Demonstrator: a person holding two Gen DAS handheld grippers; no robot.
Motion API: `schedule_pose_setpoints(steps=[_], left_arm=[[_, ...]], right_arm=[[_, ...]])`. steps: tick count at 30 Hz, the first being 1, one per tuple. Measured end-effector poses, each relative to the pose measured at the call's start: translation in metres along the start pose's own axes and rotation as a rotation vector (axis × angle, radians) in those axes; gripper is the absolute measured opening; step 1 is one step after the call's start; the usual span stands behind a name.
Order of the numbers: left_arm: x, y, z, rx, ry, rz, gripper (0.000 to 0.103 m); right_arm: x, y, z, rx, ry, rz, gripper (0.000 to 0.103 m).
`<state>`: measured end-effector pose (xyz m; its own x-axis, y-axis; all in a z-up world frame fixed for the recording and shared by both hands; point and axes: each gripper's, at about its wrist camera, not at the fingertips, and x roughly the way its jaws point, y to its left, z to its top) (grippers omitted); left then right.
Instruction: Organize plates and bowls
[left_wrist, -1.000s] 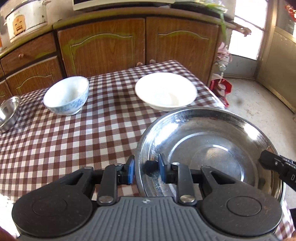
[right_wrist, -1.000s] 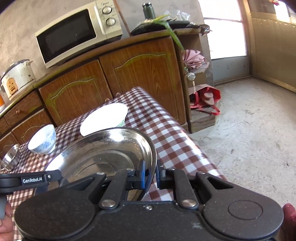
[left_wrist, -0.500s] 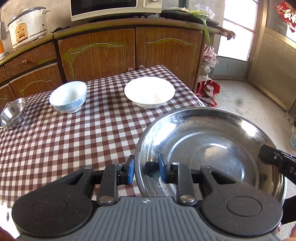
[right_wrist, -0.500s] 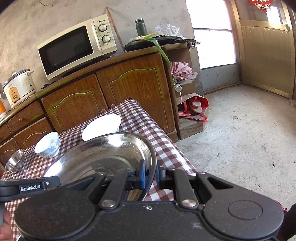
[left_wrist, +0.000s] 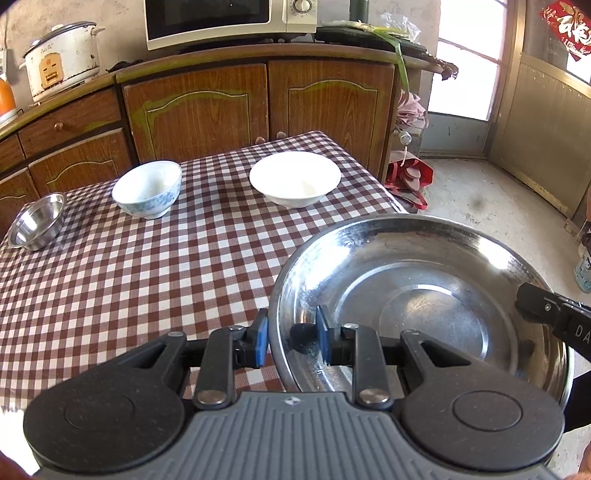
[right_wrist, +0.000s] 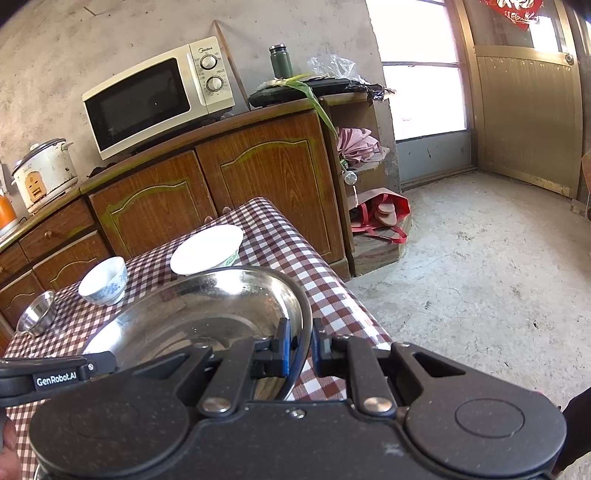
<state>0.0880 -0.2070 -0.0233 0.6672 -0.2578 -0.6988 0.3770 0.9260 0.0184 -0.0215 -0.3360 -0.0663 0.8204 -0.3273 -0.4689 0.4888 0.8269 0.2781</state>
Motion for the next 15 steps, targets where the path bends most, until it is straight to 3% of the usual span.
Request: schedule_pose_setpoints(steps=[15], left_arm=[[-0.02, 0.013, -0.018, -0.018, -0.006, 0.018, 0.027]], right_arm=[[-0.016, 0.013, -0.013, -0.031, 0.011, 0.023, 0.016]])
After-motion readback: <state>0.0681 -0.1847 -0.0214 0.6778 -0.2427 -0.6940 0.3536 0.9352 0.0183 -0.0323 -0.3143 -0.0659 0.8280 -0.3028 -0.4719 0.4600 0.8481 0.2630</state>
